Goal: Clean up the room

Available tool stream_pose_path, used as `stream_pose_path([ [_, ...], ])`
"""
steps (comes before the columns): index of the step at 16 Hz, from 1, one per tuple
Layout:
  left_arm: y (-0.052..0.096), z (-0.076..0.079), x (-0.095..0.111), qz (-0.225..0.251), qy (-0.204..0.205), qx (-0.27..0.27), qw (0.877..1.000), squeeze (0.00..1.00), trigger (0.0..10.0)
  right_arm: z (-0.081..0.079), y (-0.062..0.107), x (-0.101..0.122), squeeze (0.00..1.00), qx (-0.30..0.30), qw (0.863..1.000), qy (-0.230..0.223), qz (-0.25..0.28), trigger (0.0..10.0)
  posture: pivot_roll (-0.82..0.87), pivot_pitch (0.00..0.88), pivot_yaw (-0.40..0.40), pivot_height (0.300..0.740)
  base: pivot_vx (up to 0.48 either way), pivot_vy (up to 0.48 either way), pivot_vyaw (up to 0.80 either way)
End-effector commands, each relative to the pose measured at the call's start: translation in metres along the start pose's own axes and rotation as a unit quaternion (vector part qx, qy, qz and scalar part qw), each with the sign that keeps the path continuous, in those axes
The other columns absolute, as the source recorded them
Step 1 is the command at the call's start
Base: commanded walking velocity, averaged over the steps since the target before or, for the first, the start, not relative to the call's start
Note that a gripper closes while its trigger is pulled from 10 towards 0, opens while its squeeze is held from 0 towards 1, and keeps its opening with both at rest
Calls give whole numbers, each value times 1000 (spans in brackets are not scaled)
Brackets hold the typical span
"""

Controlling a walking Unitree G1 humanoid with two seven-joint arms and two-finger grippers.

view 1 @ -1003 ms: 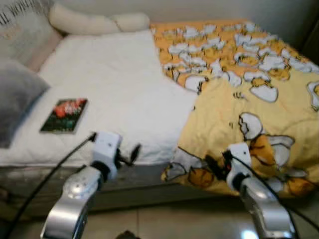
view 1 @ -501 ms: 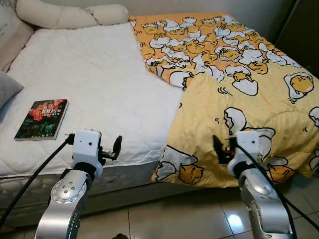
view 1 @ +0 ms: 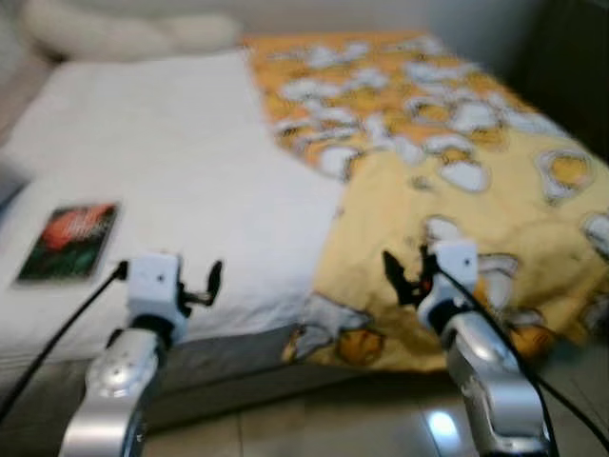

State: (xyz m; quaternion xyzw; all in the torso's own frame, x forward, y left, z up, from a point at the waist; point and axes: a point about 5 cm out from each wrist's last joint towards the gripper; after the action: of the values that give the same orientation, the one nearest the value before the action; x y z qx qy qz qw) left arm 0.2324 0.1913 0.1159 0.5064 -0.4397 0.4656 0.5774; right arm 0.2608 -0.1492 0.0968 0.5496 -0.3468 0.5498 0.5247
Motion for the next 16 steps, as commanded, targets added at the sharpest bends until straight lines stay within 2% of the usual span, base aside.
stream_pose_path([
  [1, -2, 7, 6, 11, 0, -19, 1000, 0, 10000, 7, 2, -6, 0, -12, 1000, -2, -13, 10000, -39, 0, -20, 740, 337, 0, -513],
  [3, -5, 8, 8, 12, -4, -27, 1000, 0, 10000, 7, 2, -6, 0, -4, 1000, 13, -13, 10000, -43, 0, -12, 740, 337, 0, 0],
  [11, -8, 13, 7, 6, -13, -57, 998, 0, 10000, 7, 7, -13, 0, 0, 1000, 8, -26, 10000, -51, 0, -3, 740, 337, 0, -50],
  [14, -8, 16, 5, 1, -16, -67, 998, 0, 10000, 9, 7, -13, 0, -4, 1000, 13, -27, 10000, -49, 0, -6, 740, 329, 0, -735],
  [16, -7, 17, 4, 0, -16, -71, 997, 0, 10000, 11, 6, -12, 0, -5, 1000, 15, -27, 10000, -48, 0, -12, 740, 324, 0, 0],
])
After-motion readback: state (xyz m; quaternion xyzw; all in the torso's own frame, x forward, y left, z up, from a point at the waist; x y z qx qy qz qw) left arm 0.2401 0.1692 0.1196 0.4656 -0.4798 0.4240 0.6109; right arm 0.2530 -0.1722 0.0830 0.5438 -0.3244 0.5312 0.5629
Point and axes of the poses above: a point about 5 cm out from each wrist's last joint towards the gripper, its own y axis pointing back from the gripper into the wrist, its own x axis along the axis of the wrist's last joint, z = x × y, and after that the axes turned 12 degrees about y, right-handed
